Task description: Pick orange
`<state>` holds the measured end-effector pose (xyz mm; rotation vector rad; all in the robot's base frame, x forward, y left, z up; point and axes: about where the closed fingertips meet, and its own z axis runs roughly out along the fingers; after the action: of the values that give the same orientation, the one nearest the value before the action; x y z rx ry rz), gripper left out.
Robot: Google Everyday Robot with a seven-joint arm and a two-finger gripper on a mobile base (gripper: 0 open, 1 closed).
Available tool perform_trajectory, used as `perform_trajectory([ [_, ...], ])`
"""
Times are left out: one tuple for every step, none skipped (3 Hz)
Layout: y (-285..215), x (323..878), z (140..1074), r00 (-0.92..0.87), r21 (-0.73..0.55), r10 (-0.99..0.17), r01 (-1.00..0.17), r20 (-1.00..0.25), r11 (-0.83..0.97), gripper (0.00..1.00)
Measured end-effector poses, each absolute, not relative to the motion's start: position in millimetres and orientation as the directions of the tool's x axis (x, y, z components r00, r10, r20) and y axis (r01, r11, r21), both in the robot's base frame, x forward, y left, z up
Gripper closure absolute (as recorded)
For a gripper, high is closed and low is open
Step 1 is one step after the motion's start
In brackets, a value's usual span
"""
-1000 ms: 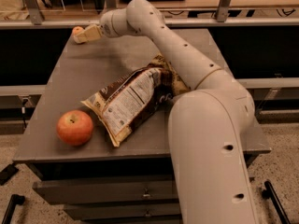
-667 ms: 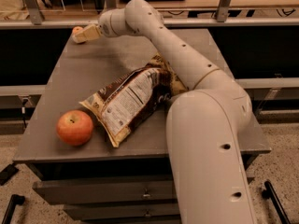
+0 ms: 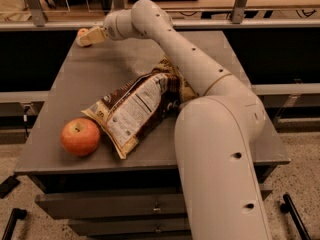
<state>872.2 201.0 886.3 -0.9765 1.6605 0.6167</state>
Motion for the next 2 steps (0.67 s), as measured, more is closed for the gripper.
perform_trajectory([
  [212.4,875.5,885.2,-0.084,-0.093,-0.307,-0.85,-0.948,0.518,0.0],
  [220.8,878.9,884.6,-0.069,-0.106,-0.314,-0.856,-0.947,0.506,0.0],
])
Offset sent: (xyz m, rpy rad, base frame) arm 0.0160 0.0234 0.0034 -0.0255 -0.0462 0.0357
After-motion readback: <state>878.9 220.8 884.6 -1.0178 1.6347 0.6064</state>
